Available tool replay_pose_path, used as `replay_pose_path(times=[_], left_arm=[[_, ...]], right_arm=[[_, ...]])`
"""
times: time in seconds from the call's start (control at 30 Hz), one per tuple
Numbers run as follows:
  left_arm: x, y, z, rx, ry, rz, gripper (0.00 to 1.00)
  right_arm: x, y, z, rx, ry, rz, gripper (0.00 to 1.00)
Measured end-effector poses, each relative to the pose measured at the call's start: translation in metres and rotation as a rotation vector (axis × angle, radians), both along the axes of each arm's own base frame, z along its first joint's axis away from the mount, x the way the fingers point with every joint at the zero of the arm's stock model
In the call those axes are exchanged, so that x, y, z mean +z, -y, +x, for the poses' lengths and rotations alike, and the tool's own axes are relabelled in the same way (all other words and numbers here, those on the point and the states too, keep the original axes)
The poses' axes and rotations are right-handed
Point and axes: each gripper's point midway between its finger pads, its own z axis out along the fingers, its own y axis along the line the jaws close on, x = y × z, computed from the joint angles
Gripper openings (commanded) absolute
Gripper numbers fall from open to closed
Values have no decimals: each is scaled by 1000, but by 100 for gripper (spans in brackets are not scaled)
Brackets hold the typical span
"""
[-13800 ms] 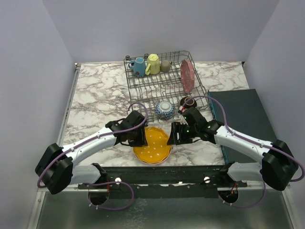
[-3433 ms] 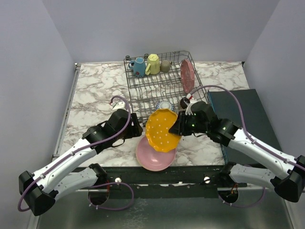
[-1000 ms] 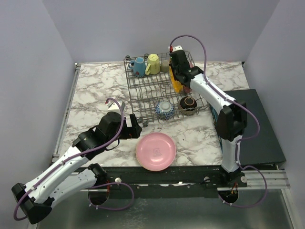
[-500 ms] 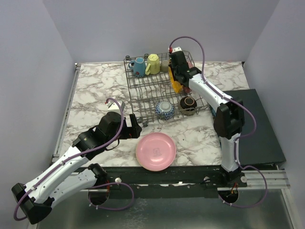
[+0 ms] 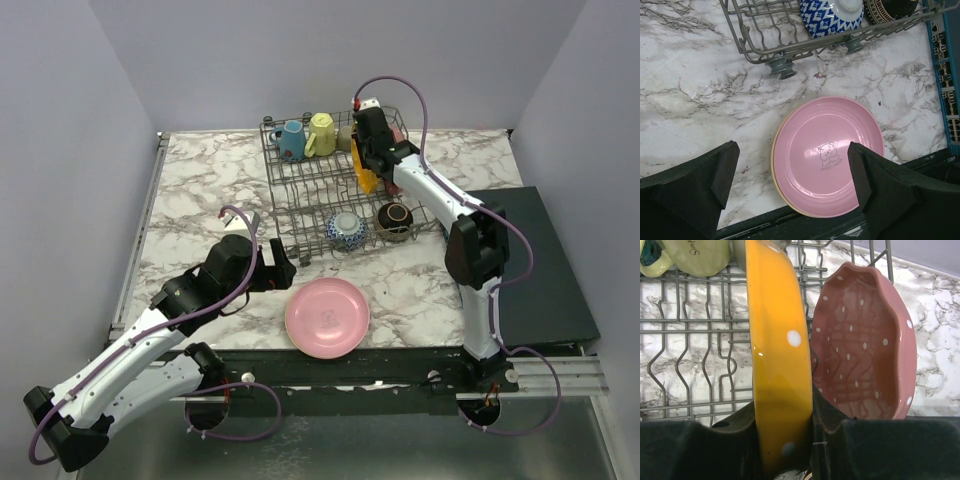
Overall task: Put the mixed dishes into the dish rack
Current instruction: Insert the plate into the dish rack.
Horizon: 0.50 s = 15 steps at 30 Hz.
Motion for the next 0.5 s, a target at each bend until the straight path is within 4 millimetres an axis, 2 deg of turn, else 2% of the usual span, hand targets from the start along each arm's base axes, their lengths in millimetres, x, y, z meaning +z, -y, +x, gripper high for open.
replay_pose_path(times=[0.5], left_arm=[[1, -1, 0, 3, 4, -4, 99]], right_arm=[[-2, -5, 8, -5, 19, 17, 0]])
